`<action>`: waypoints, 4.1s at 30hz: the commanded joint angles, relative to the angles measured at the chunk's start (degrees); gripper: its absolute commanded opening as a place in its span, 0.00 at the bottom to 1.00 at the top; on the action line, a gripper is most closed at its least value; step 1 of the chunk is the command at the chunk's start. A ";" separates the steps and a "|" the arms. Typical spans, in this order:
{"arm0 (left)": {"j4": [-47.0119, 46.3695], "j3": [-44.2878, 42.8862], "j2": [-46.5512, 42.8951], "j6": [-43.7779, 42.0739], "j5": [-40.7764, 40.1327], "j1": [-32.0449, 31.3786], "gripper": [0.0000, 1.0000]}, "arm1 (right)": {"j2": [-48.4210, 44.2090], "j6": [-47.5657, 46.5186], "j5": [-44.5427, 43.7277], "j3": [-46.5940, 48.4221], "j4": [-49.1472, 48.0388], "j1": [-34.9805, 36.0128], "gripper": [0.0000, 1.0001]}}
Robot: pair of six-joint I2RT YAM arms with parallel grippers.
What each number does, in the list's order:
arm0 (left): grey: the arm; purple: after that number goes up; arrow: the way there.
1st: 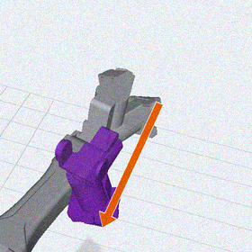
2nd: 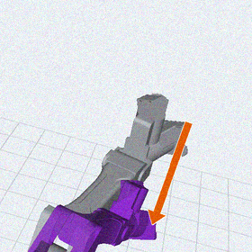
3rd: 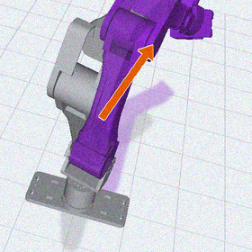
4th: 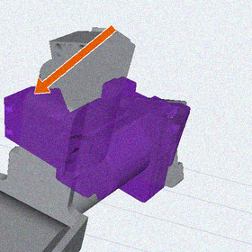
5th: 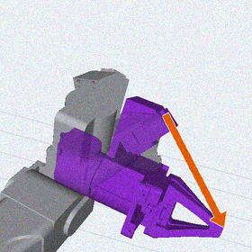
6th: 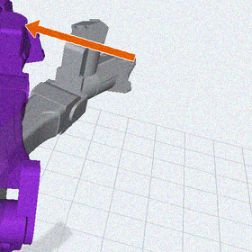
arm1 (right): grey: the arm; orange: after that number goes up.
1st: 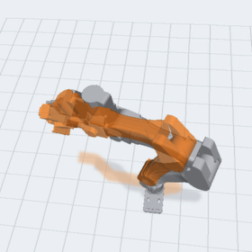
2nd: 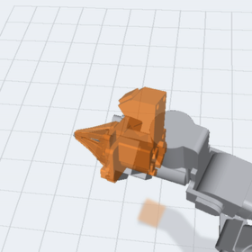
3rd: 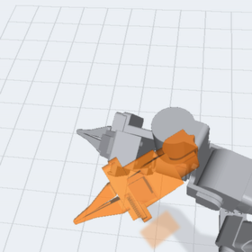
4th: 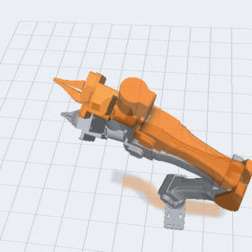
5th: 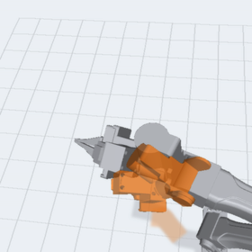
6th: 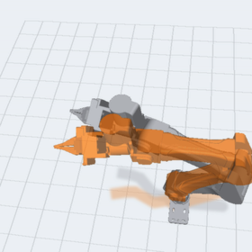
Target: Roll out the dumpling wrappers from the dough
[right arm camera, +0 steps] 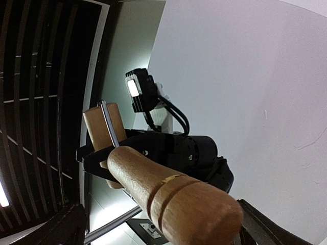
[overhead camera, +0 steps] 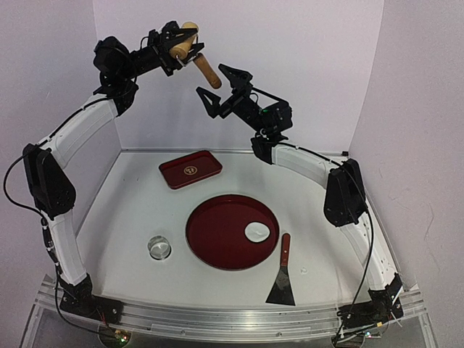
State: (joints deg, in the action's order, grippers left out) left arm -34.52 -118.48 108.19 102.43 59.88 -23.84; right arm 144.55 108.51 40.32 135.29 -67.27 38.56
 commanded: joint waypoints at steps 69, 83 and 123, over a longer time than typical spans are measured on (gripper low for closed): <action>45.32 7.66 -14.36 -32.76 5.14 0.92 0.53 | -28.80 -12.41 13.71 -27.48 7.88 0.73 0.00; 58.29 19.10 -18.32 -49.02 -2.48 3.36 1.00 | -46.38 -38.52 2.21 -48.32 47.73 0.57 0.00; 81.93 31.39 4.98 -77.92 -40.34 -10.13 0.61 | -40.09 -69.71 -23.58 -35.17 130.59 0.02 0.00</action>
State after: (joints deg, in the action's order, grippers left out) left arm 47.51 -85.46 110.65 25.90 20.22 -33.26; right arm 103.29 41.13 18.59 96.80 60.84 38.54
